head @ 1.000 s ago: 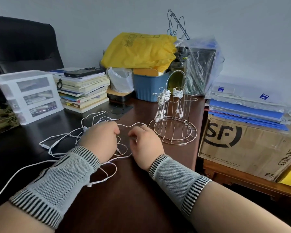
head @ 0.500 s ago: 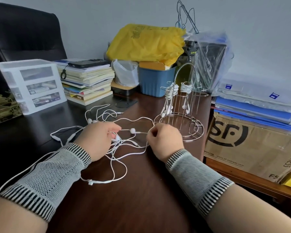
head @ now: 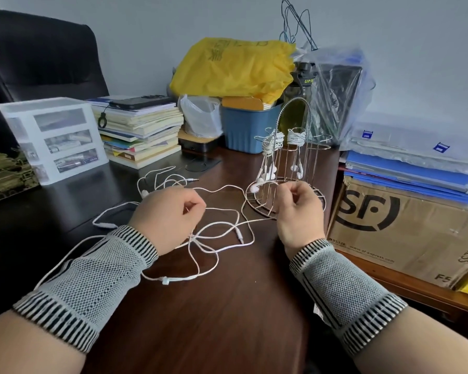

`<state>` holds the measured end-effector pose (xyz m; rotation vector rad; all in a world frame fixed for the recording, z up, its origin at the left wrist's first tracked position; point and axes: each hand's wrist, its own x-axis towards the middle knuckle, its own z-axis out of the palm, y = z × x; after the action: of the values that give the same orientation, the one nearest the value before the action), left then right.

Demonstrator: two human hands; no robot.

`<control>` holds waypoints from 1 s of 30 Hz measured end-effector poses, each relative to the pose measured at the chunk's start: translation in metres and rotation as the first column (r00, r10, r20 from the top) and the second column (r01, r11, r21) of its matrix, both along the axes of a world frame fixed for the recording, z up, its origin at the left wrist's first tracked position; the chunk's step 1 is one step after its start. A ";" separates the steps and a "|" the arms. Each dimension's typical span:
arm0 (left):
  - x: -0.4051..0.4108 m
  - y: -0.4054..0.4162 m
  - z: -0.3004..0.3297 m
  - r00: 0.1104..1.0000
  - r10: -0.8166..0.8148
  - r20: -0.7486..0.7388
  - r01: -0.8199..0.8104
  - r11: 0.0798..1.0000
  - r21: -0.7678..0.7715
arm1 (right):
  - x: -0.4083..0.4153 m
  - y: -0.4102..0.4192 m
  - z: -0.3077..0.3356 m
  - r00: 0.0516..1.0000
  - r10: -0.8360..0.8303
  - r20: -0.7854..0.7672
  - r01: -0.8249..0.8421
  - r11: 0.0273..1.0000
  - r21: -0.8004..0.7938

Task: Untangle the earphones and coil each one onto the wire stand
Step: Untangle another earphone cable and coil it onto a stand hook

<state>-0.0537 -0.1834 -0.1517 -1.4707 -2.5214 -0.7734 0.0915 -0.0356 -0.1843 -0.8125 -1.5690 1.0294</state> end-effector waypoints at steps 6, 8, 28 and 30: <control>0.022 0.011 0.002 0.992 -0.098 -0.082 0.080 0.976 -0.201 | 0.001 -0.002 0.001 0.998 0.002 -0.064 -0.004 0.999 -0.032; 0.030 0.018 -0.001 0.983 -0.127 -0.134 0.094 0.968 -0.231 | 0.001 -0.002 -0.001 0.997 0.008 -0.073 -0.011 0.999 -0.035; 0.037 0.014 0.022 0.969 -0.241 0.055 0.204 0.907 0.369 | 0.014 -0.019 0.047 0.794 0.534 0.291 -0.577 0.813 0.081; 0.035 0.015 0.022 0.969 -0.233 0.082 0.186 0.905 0.382 | 0.012 -0.015 0.054 0.840 0.473 0.268 -0.507 0.858 0.076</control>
<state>-0.0187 -0.1688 -0.1301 -1.6104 -2.1496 -1.3335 0.1038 -0.0502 -0.1304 -0.4456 -2.1063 1.1910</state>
